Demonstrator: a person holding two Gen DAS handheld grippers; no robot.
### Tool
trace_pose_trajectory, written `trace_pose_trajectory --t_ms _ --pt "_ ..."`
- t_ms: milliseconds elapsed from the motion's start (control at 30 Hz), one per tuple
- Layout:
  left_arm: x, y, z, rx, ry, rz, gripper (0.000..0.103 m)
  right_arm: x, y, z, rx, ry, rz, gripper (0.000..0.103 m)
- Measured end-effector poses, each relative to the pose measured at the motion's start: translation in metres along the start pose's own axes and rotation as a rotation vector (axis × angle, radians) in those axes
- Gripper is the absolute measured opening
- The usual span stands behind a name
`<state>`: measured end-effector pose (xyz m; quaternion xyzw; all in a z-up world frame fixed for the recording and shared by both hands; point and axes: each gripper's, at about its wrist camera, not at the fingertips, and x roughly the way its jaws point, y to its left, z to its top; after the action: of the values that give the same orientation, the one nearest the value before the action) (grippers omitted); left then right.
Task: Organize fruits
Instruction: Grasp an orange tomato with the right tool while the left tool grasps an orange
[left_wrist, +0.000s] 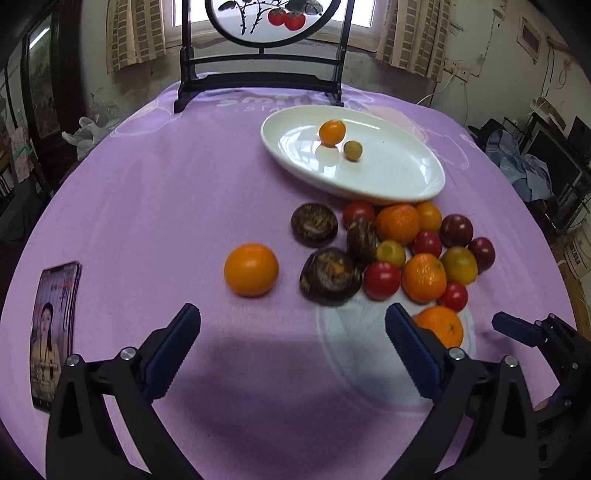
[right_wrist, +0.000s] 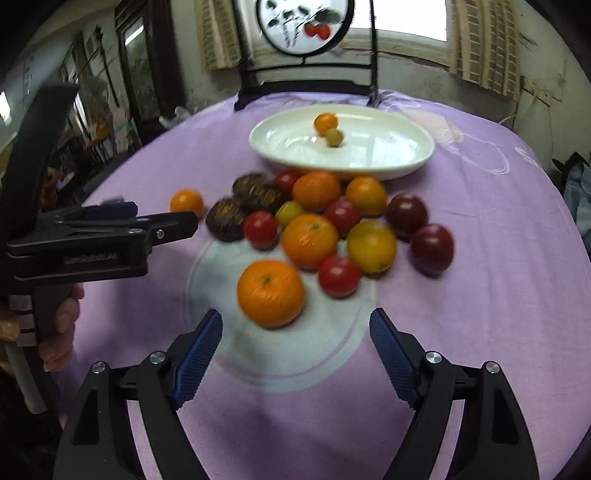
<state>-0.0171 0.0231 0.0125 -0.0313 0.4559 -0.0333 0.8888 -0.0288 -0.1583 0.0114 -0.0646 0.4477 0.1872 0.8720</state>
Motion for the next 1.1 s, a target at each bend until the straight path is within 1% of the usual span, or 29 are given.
trace_pose_trajectory --t_ms 67,133,200,233,300,333,367,400,467,700,767,833,967,1033,1100 --pt "0.001 0.005 -0.012 0.002 0.023 0.003 0.098 0.01 0.009 -0.003 -0.015 0.032 -0.025 0.083" --pt "0.004 0.009 -0.019 0.004 0.04 0.012 0.098 0.016 0.017 -0.004 -0.023 0.049 -0.025 0.082" --pt "0.006 0.013 -0.021 0.003 0.051 0.018 0.098 0.023 0.025 -0.002 -0.035 0.064 -0.051 0.08" --pt "0.007 0.015 -0.022 -0.002 0.053 0.019 0.098 0.026 0.027 -0.002 -0.038 0.072 -0.059 0.073" --pt "0.009 0.019 -0.02 -0.013 0.059 0.02 0.098 0.029 0.028 0.001 -0.022 0.07 -0.054 0.068" --pt "0.01 0.022 -0.019 -0.022 0.062 0.025 0.098 0.029 0.028 0.002 -0.013 0.068 -0.054 0.063" --pt "0.011 0.024 -0.018 -0.03 0.064 0.027 0.098 0.03 0.027 0.003 -0.004 0.06 -0.061 0.053" --pt "0.013 0.026 -0.017 -0.037 0.065 0.029 0.098 0.03 0.026 0.004 0.001 0.049 -0.076 0.045" --pt "0.017 0.028 -0.013 -0.04 0.071 0.037 0.098 0.029 0.019 0.004 0.031 0.039 -0.054 0.043" --pt "0.037 0.038 0.009 -0.052 0.085 0.103 0.098 0.022 -0.001 -0.001 0.103 0.021 0.056 0.043" --pt "0.046 0.041 0.015 -0.046 0.089 0.139 0.098 0.021 -0.003 -0.001 0.107 0.022 0.056 0.043" --pt "0.054 0.043 0.021 -0.039 0.098 0.154 0.098 0.019 -0.001 -0.002 0.096 0.019 0.051 0.043" --pt "0.063 0.04 0.03 -0.025 0.098 0.156 0.098 0.014 0.005 -0.004 0.063 0.0 0.059 0.043" --pt "0.065 0.034 0.035 0.004 0.085 0.14 0.086 0.013 0.006 -0.004 0.057 -0.004 0.062 0.043" --pt "0.063 0.026 0.038 0.022 0.079 0.113 0.053 0.014 0.005 -0.003 0.06 0.001 0.064 0.043"
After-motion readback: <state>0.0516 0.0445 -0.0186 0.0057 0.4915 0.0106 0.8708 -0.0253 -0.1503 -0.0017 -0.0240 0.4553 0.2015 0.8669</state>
